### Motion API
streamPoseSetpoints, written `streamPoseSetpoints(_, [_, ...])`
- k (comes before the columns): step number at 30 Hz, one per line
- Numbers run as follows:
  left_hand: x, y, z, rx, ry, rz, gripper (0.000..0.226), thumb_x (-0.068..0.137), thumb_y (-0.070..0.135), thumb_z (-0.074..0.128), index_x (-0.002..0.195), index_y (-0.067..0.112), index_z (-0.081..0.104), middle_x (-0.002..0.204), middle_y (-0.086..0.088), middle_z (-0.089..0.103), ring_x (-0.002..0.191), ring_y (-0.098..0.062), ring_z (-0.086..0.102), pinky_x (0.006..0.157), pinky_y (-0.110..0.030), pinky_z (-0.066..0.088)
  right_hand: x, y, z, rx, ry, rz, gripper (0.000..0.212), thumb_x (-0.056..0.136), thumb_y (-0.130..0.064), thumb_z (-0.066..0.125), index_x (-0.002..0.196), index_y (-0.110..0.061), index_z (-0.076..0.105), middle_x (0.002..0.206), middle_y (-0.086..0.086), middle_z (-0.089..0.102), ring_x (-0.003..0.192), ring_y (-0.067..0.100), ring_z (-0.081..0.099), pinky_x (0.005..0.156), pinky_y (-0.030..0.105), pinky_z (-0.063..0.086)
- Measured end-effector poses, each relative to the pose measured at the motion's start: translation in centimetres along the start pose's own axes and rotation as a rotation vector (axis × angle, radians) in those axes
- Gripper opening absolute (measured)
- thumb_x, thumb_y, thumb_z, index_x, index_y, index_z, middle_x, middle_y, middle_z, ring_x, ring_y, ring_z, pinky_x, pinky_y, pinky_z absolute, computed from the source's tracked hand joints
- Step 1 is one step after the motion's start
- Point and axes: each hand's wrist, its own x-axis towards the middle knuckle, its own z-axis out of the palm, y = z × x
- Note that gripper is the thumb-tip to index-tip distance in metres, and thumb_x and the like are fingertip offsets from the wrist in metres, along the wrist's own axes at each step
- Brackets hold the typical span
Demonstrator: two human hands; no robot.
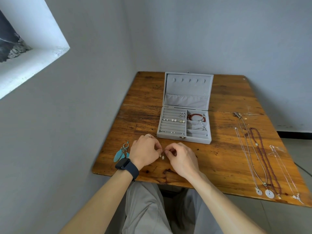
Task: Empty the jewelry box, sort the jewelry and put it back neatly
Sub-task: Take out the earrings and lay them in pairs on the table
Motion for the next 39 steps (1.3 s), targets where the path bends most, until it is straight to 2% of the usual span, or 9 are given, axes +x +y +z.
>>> streamPoseSetpoints(3, [0.0,0.2,0.0,0.004,0.011,-0.008,0.014,0.09,0.041,0.062,0.096,0.035,0.074,0.127,0.009,0.059,0.119,-0.016,0.05,0.098,-0.041,0.043,-0.1,0.0,0.0,0.001,0.004,-0.019,0.018,0.092,-0.043,0.063,0.108,-0.036,0.069,0.096,-0.02,0.057,0.081,-0.001,0.055,0.058,0.013,0.039])
streamPoseSetpoints(10, [0.1,0.2,0.0,0.008,0.006,-0.016,0.013,0.088,0.043,0.064,0.09,0.035,0.073,0.124,0.009,0.059,0.117,-0.016,0.052,0.095,-0.041,0.044,0.0,0.1,-0.1,-0.038,-0.006,-0.041,0.015,0.094,-0.04,0.06,0.106,-0.038,0.069,0.102,-0.017,0.061,0.091,0.004,0.058,0.065,0.026,0.052])
streamPoseSetpoints(16, [0.1,0.2,0.3,-0.001,0.018,-0.019,0.013,0.089,0.044,0.064,0.089,0.034,0.073,0.124,0.008,0.058,0.118,-0.015,0.05,0.096,-0.042,0.046,0.1,0.1,0.0,-0.042,0.014,-0.04,0.012,0.095,-0.036,0.06,0.104,-0.035,0.069,0.102,-0.017,0.061,0.087,0.005,0.059,0.057,0.017,0.038])
streamPoseSetpoints(22, [0.3,0.1,0.3,-0.007,0.005,-0.025,0.014,0.089,0.045,0.064,0.091,0.034,0.073,0.123,0.006,0.057,0.117,-0.017,0.05,0.095,-0.045,0.047,0.1,0.4,0.0,0.005,0.026,-0.038,0.017,0.095,-0.031,0.062,0.11,-0.028,0.07,0.106,-0.012,0.063,0.091,0.006,0.061,0.067,0.019,0.047])
streamPoseSetpoints(24, [0.4,0.0,0.4,-0.014,0.001,-0.024,0.017,0.089,0.046,0.062,0.092,0.033,0.073,0.122,0.006,0.057,0.116,-0.017,0.05,0.095,-0.045,0.048,0.0,0.6,-0.1,0.031,0.025,-0.038,0.02,0.095,-0.029,0.063,0.113,-0.024,0.07,0.107,-0.01,0.063,0.091,0.005,0.061,0.071,0.016,0.046])
streamPoseSetpoints(29, [0.1,-0.2,0.3,-0.031,0.016,-0.012,0.021,0.091,0.045,0.059,0.1,0.031,0.072,0.116,0.006,0.06,0.112,-0.017,0.054,0.09,-0.043,0.051,-0.5,0.9,-1.1,0.109,-0.003,-0.018,0.02,0.093,-0.024,0.065,0.113,-0.024,0.07,0.105,-0.013,0.061,0.09,0.001,0.057,0.074,0.003,0.035])
streamPoseSetpoints(32, [-0.3,-0.3,0.0,-0.031,0.05,0.008,0.022,0.093,0.044,0.057,0.107,0.033,0.068,0.115,0.008,0.062,0.11,-0.015,0.055,0.089,-0.042,0.052,-1.1,1.0,-1.9,0.134,-0.026,-0.023,0.021,0.094,-0.025,0.064,0.114,-0.028,0.069,0.107,-0.017,0.059,0.094,0.001,0.058,0.076,0.004,0.036])
streamPoseSetpoints(36, [-0.8,-0.5,-0.5,0.006,0.136,0.051,0.031,0.094,0.044,0.054,0.123,0.033,0.061,0.125,0.009,0.06,0.117,-0.015,0.053,0.093,-0.039,0.05,-2.1,1.0,-3.2,0.167,-0.015,-0.047,0.022,0.095,-0.026,0.063,0.115,-0.034,0.067,0.11,-0.022,0.06,0.101,-0.004,0.058,0.084,0.011,0.048])
streamPoseSetpoints(39, [-0.7,-0.4,-0.7,0.066,0.243,0.097,0.035,0.095,0.042,0.052,0.129,0.034,0.058,0.128,0.01,0.059,0.12,-0.014,0.052,0.094,-0.035,0.048,-2.4,1.0,-4.5,0.156,0.003,-0.078,0.022,0.096,-0.03,0.062,0.116,-0.04,0.064,0.114,-0.026,0.059,0.108,-0.01,0.054,0.09,0.01,0.046])
